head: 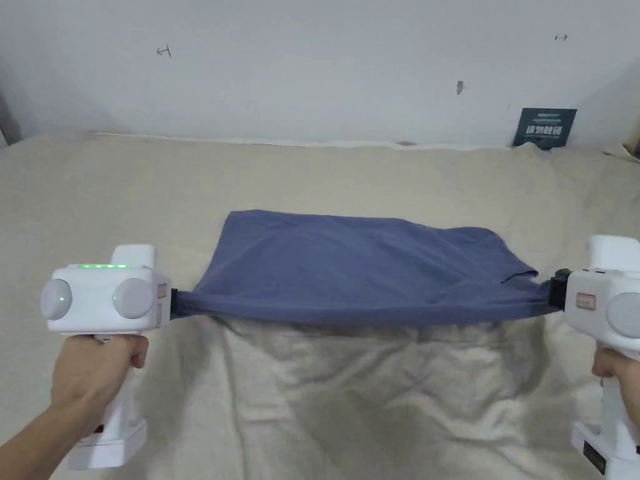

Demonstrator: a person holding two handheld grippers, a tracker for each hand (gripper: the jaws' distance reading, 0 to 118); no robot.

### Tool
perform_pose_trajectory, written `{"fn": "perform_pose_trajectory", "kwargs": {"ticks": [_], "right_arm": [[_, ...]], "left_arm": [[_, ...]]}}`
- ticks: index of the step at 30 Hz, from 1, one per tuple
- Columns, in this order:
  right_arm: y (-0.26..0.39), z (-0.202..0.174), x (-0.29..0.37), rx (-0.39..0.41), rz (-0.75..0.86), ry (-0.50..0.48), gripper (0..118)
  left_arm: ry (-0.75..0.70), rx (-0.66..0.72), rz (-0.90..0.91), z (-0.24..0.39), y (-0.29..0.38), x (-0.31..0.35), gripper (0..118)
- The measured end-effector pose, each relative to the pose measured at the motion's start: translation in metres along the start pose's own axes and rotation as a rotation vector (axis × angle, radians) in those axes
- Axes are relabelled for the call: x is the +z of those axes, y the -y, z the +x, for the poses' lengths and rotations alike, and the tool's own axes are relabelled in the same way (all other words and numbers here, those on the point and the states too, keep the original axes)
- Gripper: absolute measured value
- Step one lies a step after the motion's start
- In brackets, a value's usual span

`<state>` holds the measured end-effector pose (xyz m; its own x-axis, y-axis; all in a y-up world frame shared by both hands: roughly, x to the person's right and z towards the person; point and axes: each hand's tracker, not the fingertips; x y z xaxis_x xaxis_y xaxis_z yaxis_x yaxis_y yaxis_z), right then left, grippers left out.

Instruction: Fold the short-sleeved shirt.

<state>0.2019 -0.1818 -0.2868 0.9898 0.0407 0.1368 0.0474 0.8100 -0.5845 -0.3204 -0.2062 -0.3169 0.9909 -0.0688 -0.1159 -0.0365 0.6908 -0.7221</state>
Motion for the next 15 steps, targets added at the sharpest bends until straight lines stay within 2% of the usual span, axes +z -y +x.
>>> {"fn": "perform_pose_trajectory", "kwargs": {"ticks": [2, 5, 15], "right_arm": [[0.021, 0.006, 0.005, -0.024, -0.028, -0.002, 4], [0.051, 0.01, 0.015, -0.018, -0.056, -0.005, 4], [0.121, 0.041, 0.049, -0.084, -0.101, -0.053, 4]], "left_arm": [[0.04, 0.026, -0.032, -0.005, 0.021, 0.002, 0], [0.033, 0.069, -0.044, -0.012, 0.051, 0.013, 0], [0.063, 0.052, -0.065, -0.036, 0.117, 0.045, 0]]}}
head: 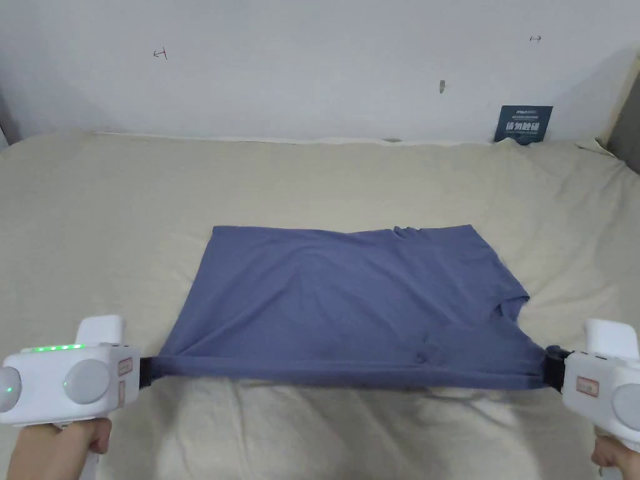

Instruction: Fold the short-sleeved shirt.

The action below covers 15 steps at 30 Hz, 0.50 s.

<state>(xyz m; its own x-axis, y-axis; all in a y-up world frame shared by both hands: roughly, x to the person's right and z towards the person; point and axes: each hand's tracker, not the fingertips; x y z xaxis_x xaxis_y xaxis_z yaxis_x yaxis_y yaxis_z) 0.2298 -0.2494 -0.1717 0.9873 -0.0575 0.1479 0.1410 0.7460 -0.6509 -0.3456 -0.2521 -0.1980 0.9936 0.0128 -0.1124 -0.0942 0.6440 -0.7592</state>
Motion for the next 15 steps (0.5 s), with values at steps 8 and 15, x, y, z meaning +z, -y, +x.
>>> {"fn": "perform_pose_trajectory", "kwargs": {"ticks": [8, 15], "right_arm": [[0.043, 0.017, 0.021, -0.019, -0.045, -0.007, 4], [0.061, 0.021, 0.012, -0.017, -0.123, 0.045, 39]], "left_arm": [[0.032, -0.028, -0.03, -0.003, 0.043, 0.026, 0], [0.062, -0.003, -0.074, -0.007, 0.058, 0.016, 76]]}}
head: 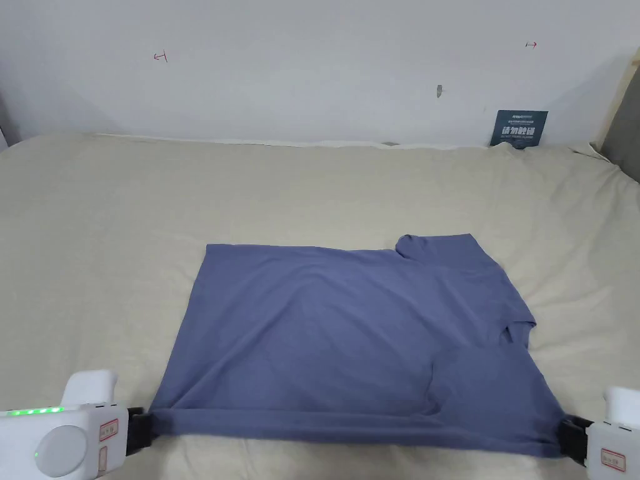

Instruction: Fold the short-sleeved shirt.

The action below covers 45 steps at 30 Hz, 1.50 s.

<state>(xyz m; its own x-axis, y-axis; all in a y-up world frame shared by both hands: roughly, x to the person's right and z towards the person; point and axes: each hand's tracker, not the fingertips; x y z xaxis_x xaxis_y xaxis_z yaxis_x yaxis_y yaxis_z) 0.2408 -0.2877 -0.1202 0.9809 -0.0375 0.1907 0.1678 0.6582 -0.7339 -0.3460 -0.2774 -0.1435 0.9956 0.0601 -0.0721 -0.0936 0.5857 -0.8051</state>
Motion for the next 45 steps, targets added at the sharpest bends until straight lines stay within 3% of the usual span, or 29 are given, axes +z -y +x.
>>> {"fn": "perform_pose_trajectory", "kwargs": {"ticks": [1, 2, 3, 7, 8, 9, 10, 11, 13, 15, 19, 21, 22, 23, 24, 26, 27, 28, 29, 30, 32, 34, 37, 38, 39, 40, 41, 42, 45], "right_arm": [[0.0, 0.001, -0.002, -0.004, -0.021, 0.027, 79], [0.0, 0.004, -0.003, -0.006, -0.06, 0.019, 118], [0.002, 0.008, -0.002, -0.021, -0.069, -0.015, 115], [0.009, 0.016, 0.029, -0.011, -0.043, 0.003, 115], [0.005, 0.015, 0.028, -0.008, -0.036, -0.003, 113], [0.002, 0.014, 0.029, 0.012, -0.071, -0.001, 103], [0.003, 0.014, 0.034, 0.013, -0.067, -0.016, 74], [0.006, 0.012, 0.04, 0.013, -0.036, -0.045, 7], [0.007, 0.007, 0.039, 0.051, -0.032, 0.049, 1], [0.009, 0.006, 0.041, 0.051, -0.032, 0.0, 1], [0.003, -0.01, 0.058, 0.052, -0.031, -0.012, 1], [0.005, -0.002, 0.047, 0.057, -0.023, -0.017, 1], [0.006, -0.002, 0.048, 0.06, -0.017, -0.021, 1], [0.005, -0.001, 0.048, 0.06, -0.021, -0.027, 1], [0.005, -0.001, 0.046, 0.055, -0.03, -0.03, 1], [0.004, 0.0, 0.043, 0.052, -0.037, -0.028, 1], [0.004, 0.001, 0.042, 0.053, -0.037, -0.025, 1], [0.005, 0.012, 0.029, 0.025, -0.069, -0.057, 1], [0.003, 0.021, 0.023, 0.028, -0.067, -0.06, 5], [0.001, 0.027, 0.018, 0.017, -0.078, -0.084, 33], [0.003, 0.023, 0.015, 0.019, -0.101, -0.137, 118], [0.002, 0.024, 0.013, 0.006, -0.108, -0.135, 116], [0.009, 0.012, 0.001, 0.071, -0.153, -0.102, 116], [0.01, 0.01, -0.002, 0.102, -0.158, -0.079, 110], [0.011, 0.009, -0.005, 0.123, -0.154, -0.072, 96], [0.015, 0.01, -0.009, 0.135, -0.152, -0.065, 67], [0.016, 0.011, -0.012, 0.145, -0.155, -0.053, 17], [0.016, 0.013, -0.016, 0.163, -0.172, -0.049, 7], [0.018, 0.021, -0.018, 0.149, -0.171, -0.064, 6]], "left_arm": [[-0.034, -0.003, -0.037, -0.002, 0.001, -0.005, 116], [-0.067, 0.0, -0.07, -0.004, 0.003, -0.009, 114], [-0.063, 0.023, 0.001, -0.002, 0.006, 0.002, 114], [-0.07, -0.006, -0.019, -0.013, 0.003, 0.014, 116], [-0.068, 0.008, -0.029, -0.017, 0.004, 0.016, 109], [-0.058, 0.032, -0.007, -0.02, 0.005, 0.021, 91], [-0.004, 0.039, 0.01, -0.023, 0.005, 0.025, 51], [-0.007, 0.03, 0.012, -0.024, 0.007, 0.03, 0], [-0.028, 0.009, 0.05, -0.02, 0.007, 0.031, 0], [0.02, -0.021, -0.053, -0.018, 0.008, 0.022, 0], [0.057, 0.001, -0.08, -0.012, 0.007, 0.011, 1], [0.067, -0.018, -0.109, -0.011, 0.007, 0.0, 112], [0.051, 0.142, -0.055, -0.014, 0.018, -0.004, 116], [0.081, 0.044, -0.072, -0.014, 0.005, -0.012, 114], [0.052, 0.088, -0.151, -0.015, 0.001, -0.021, 114], [0.053, 0.077, -0.126, -0.015, 0.0, -0.032, 108], [0.045, 0.071, -0.126, -0.015, 0.006, -0.023, 84], [0.051, 0.072, -0.13, -0.014, 0.007, -0.021, 23], [0.071, 0.087, -0.128, -0.016, 0.007, -0.022, 0], [0.1, 0.136, -0.124, -0.018, 0.007, -0.024, 0], [0.102, 0.12, -0.131, -0.017, 0.007, -0.021, 0], [0.076, 0.112, -0.146, -0.019, 0.003, -0.024, 0], [0.076, 0.128, -0.143, 0.008, 0.009, 0.003, 0], [0.059, 0.113, -0.099, 0.013, 0.008, 0.006, 0], [0.057, 0.112, -0.102, -0.002, 0.001, -0.003, 0], [0.054, 0.112, -0.104, -0.005, -0.001, -0.005, 0], [0.052, 0.113, -0.105, -0.005, -0.002, -0.005, 0], [0.04, 0.105, -0.102, -0.005, -0.004, -0.004, 0], [0.04, 0.105, -0.106, -0.008, -0.004, -0.007, 0]]}}
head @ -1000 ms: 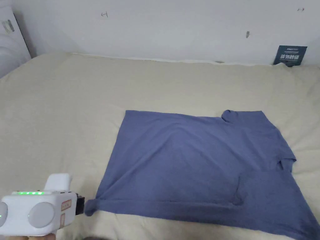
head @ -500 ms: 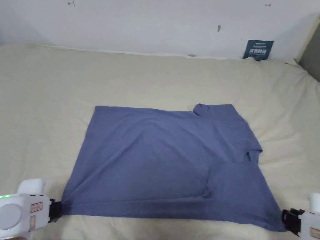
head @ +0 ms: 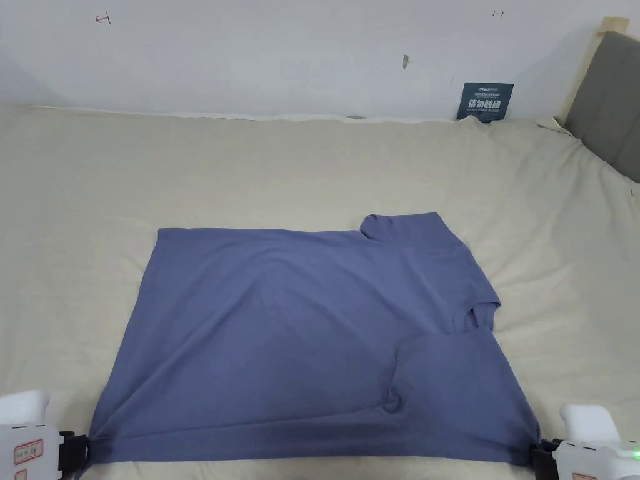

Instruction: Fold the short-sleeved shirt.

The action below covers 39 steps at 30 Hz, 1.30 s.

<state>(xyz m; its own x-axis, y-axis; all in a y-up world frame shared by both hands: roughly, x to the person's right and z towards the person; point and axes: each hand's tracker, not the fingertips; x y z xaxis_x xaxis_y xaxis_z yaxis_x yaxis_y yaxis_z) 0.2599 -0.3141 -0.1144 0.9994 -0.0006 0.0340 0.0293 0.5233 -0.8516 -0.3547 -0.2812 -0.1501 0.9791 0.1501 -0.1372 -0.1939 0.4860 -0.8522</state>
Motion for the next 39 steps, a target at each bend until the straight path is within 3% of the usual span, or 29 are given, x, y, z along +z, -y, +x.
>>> {"fn": "perform_pose_trajectory", "kwargs": {"ticks": [8, 16, 24, 31, 32, 33, 34, 35, 36, 37, 39], "right_arm": [[-0.012, 0.0, 0.029, -0.041, 0.078, -0.005, 6], [-0.076, -0.004, 0.038, -0.039, 0.144, 0.002, 6], [-0.179, -0.015, -0.003, -0.031, 0.16, 0.048, 6], [-0.235, -0.031, -0.062, 0.017, 0.044, 0.11, 8], [-0.238, -0.031, -0.07, 0.017, 0.008, 0.124, 12], [-0.239, -0.031, -0.078, 0.008, -0.01, 0.15, 27], [-0.238, -0.028, -0.082, -0.006, -0.013, 0.17, 65], [-0.232, -0.02, -0.083, -0.063, -0.01, 0.136, 112], [-0.225, -0.016, -0.077, -0.107, 0.029, 0.114, 118], [-0.218, -0.013, -0.072, -0.117, 0.047, 0.075, 118], [-0.2, -0.01, -0.057, -0.129, 0.037, 0.068, 118]], "left_arm": [[0.015, -0.002, 0.021, -0.003, -0.011, 0.007, 0], [0.031, -0.018, 0.085, 0.01, -0.065, 0.013, 0], [0.006, -0.036, 0.111, 0.036, -0.152, -0.024, 0], [-0.013, -0.032, 0.063, 0.049, -0.206, -0.085, 0], [-0.023, -0.039, 0.034, 0.051, -0.209, -0.094, 2], [-0.052, -0.05, 0.026, 0.053, -0.21, -0.1, 13], [-0.091, -0.052, 0.039, 0.055, -0.208, -0.104, 54], [-0.139, -0.051, 0.029, 0.051, -0.204, -0.107, 118], [-0.069, 0.078, 0.192, 0.045, -0.194, -0.102, 112], [-0.077, -0.01, 0.086, 0.039, -0.19, -0.101, 106], [-0.06, -0.002, 0.062, 0.03, -0.18, -0.086, 107]]}}
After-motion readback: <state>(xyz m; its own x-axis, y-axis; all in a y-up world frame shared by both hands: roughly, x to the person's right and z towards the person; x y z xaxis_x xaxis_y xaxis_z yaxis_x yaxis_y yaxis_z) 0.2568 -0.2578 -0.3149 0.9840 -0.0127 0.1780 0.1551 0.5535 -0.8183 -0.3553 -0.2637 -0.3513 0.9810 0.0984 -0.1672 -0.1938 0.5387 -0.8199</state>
